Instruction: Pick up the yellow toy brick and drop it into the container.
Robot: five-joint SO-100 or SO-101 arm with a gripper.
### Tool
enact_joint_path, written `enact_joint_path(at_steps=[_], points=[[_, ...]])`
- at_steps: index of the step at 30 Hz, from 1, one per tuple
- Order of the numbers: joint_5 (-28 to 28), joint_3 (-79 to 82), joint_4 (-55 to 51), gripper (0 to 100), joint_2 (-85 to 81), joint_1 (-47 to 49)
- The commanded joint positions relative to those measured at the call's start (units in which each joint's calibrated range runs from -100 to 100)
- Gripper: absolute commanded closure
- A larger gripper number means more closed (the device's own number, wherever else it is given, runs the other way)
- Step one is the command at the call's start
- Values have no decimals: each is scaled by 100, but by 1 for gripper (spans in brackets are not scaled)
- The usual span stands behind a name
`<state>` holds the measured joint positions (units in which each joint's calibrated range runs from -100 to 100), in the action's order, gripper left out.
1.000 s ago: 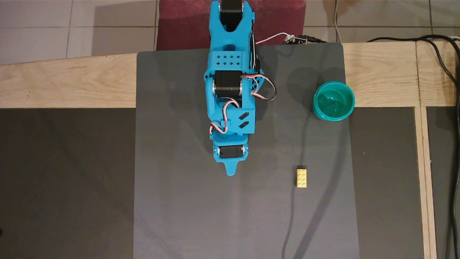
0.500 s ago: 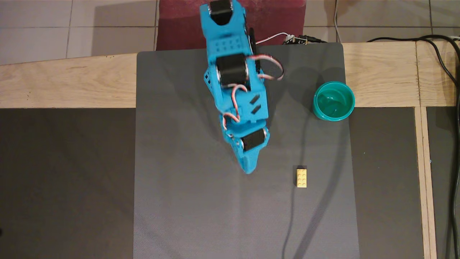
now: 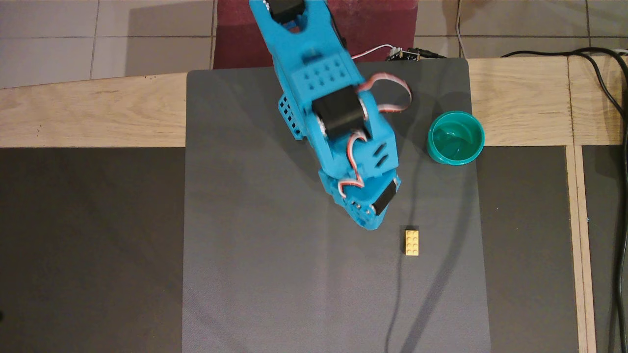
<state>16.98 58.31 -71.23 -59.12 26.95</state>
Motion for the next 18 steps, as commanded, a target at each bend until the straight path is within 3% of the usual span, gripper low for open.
enact_joint_path(at_steps=[1, 9, 18], points=[[80, -840, 37, 100, 1333, 319], [242, -2086, 99, 100, 3197, 1340], [613, -2393, 881, 100, 5119, 1301]])
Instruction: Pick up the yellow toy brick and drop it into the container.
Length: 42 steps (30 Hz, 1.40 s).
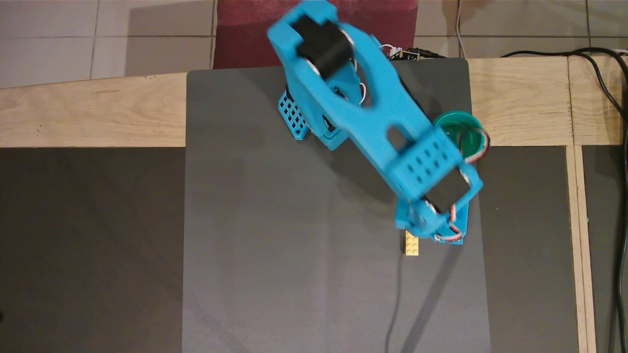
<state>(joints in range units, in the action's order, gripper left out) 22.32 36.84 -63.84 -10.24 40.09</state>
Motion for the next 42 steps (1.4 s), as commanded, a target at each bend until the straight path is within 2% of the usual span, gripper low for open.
enact_joint_path(at_steps=[1, 11, 18, 28, 31, 34, 42], points=[[100, -281, 178, 100, 375, -13], [304, -588, 169, 99, 501, -353], [528, -588, 178, 84, 586, -578], [628, -525, 178, 83, 594, -585], [717, -507, 133, 76, 594, -585], [758, -507, 124, 75, 603, -609], [1025, -498, 186, 75, 915, -1057]])
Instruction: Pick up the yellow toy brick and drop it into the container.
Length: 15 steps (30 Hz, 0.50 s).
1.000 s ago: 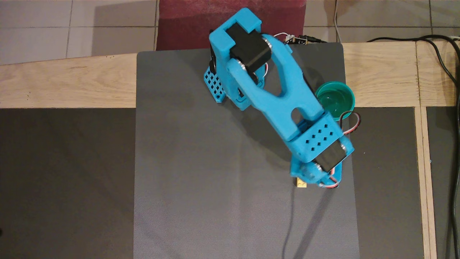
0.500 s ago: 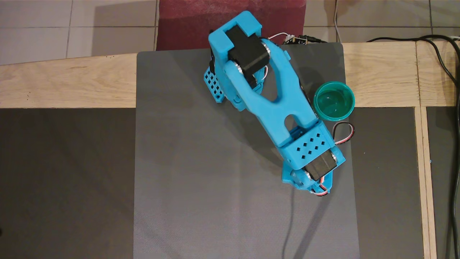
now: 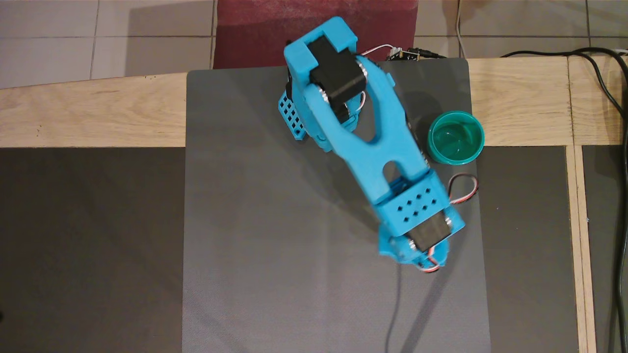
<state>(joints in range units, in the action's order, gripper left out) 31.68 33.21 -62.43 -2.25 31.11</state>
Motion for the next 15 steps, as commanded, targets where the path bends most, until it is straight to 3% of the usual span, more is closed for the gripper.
enact_joint_path(at_steps=[1, 15], points=[[105, -135, 46, 75, 208, -198], [-172, -81, 339, 75, 605, -136]])
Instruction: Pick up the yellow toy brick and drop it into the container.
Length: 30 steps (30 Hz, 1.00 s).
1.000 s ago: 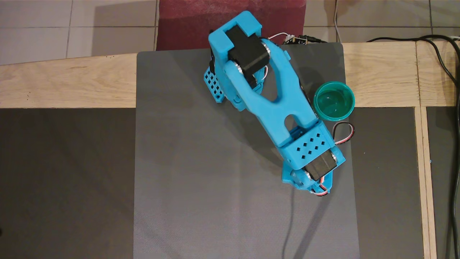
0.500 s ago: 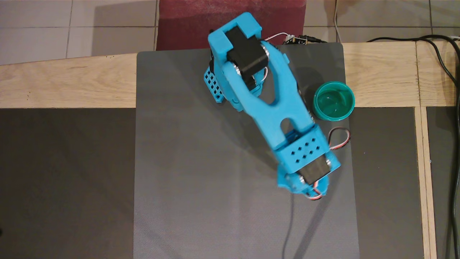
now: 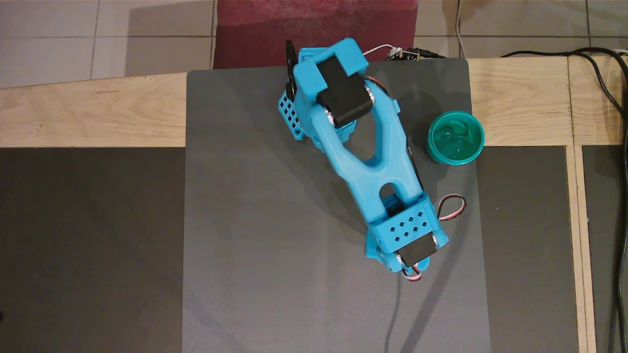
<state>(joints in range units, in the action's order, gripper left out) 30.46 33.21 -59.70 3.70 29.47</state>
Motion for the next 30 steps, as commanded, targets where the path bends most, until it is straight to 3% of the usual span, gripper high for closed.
enact_joint_path(at_steps=[1, 12, 25, 30], points=[[-51, 27, 164, 75, 35, 28], [-35, 117, 128, 99, 43, 28], [-51, 27, 66, 100, -7, 35], [-72, -271, -485, 100, -108, 236]])
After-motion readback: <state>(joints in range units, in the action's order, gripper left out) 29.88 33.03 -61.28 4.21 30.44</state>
